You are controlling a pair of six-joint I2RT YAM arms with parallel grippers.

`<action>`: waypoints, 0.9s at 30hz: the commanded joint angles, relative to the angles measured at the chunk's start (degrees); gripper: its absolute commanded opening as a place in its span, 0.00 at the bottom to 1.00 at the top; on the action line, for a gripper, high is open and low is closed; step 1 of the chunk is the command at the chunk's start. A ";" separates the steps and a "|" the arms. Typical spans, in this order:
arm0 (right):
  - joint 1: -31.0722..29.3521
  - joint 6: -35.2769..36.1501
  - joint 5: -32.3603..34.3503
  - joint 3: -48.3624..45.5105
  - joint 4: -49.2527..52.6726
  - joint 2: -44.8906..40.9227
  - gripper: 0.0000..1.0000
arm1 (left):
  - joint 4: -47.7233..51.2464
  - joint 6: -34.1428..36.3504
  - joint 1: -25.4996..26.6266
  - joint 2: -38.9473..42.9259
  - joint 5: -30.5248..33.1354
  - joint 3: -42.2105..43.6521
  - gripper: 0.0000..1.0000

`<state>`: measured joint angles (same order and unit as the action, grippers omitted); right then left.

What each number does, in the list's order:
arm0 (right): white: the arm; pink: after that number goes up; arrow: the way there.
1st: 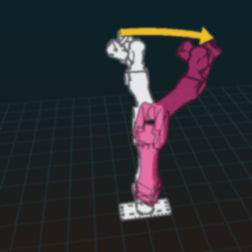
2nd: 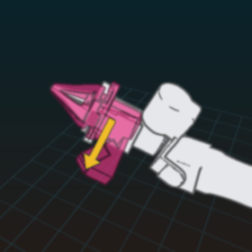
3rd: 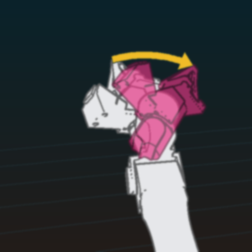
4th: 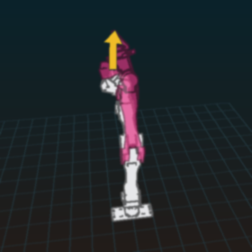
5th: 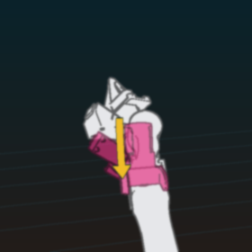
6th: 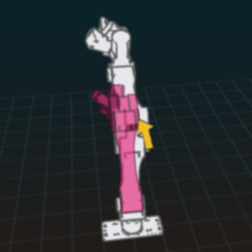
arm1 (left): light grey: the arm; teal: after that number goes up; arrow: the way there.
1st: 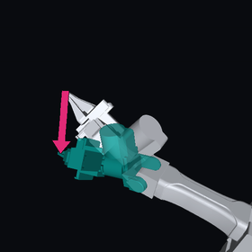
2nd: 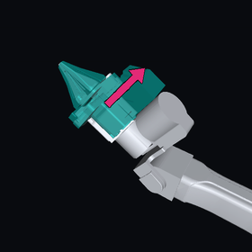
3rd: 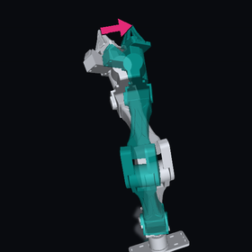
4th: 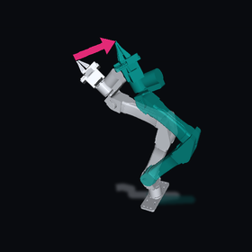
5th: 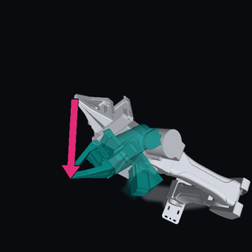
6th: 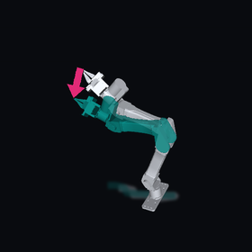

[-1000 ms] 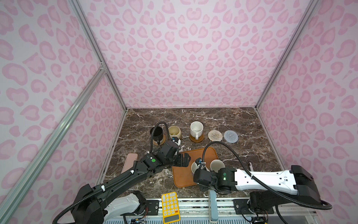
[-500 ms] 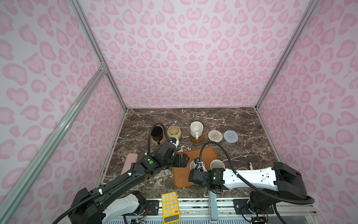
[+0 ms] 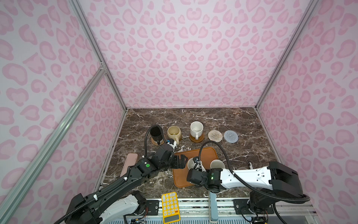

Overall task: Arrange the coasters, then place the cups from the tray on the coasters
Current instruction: 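Lift the lavender mug with the right gripper toward the coasters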

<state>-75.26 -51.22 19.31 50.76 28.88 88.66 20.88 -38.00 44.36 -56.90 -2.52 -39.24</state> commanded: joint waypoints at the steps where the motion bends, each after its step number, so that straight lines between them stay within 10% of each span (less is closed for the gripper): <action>1: -0.11 0.41 2.62 1.11 -0.34 -0.21 0.04 | -1.62 -0.34 0.02 0.66 0.98 -0.17 1.00; 27: 15.02 12.82 3.87 8.57 8.21 -13.79 0.00 | -4.31 -1.15 -1.29 1.98 -0.30 -10.88 0.97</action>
<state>-61.93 -41.06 20.80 59.02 36.80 76.14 19.57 -39.03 42.63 -53.63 -1.52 -48.51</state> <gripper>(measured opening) 0.145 0.971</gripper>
